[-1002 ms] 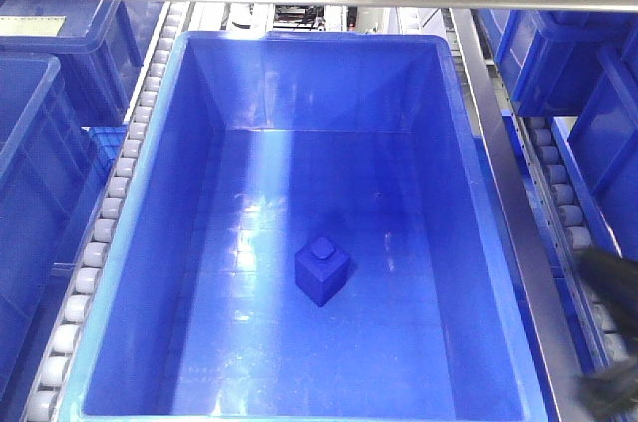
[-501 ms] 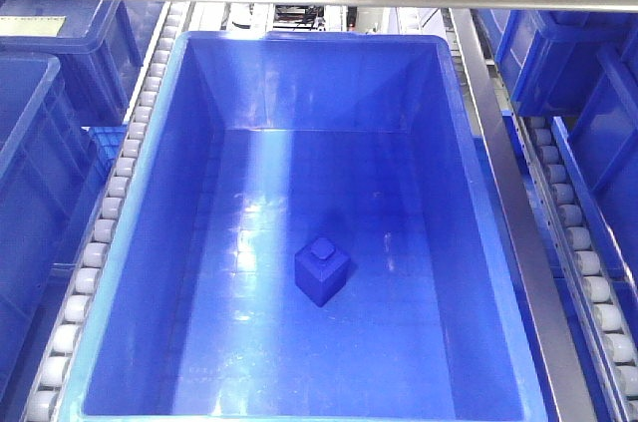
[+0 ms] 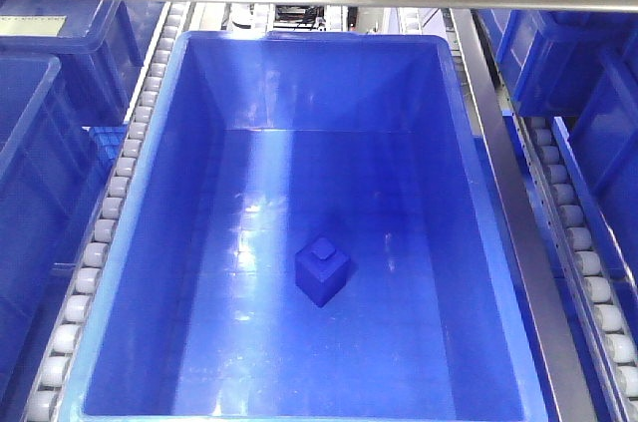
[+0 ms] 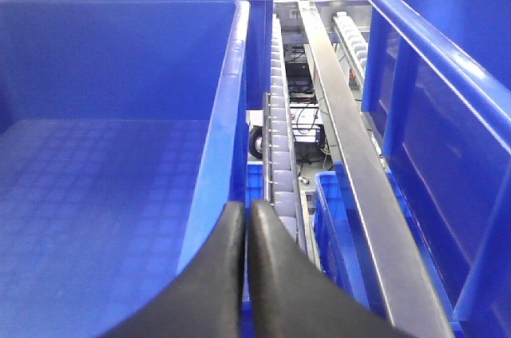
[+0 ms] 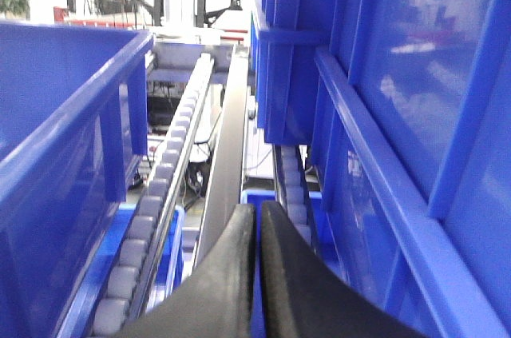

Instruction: Pour parts from conveyor to right shelf

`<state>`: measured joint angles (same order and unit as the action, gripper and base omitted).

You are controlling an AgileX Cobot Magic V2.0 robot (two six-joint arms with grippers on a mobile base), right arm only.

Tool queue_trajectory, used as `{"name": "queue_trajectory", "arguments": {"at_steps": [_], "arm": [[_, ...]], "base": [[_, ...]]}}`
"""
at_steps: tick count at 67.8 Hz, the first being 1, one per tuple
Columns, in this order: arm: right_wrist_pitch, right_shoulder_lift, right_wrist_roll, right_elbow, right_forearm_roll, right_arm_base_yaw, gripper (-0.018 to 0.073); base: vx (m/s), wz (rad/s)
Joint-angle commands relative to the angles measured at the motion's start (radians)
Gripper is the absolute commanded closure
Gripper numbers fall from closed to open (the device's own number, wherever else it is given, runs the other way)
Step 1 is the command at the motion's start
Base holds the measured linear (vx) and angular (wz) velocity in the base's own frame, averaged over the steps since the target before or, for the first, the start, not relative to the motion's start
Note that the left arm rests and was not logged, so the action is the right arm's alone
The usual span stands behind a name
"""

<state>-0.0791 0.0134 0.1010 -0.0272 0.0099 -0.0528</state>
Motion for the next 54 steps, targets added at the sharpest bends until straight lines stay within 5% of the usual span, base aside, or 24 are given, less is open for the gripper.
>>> {"name": "queue_trajectory", "arguments": {"at_steps": [1, 20, 54], "arm": [[0.074, 0.017, 0.000, -0.002, -0.010, -0.006, 0.0569], [0.079, 0.016, 0.000, -0.002, -0.010, 0.053, 0.0569], [0.069, 0.016, 0.000, -0.002, -0.004, 0.049, 0.0569]], "base": [[0.00, 0.00], [0.00, 0.00], [0.00, 0.00]]}}
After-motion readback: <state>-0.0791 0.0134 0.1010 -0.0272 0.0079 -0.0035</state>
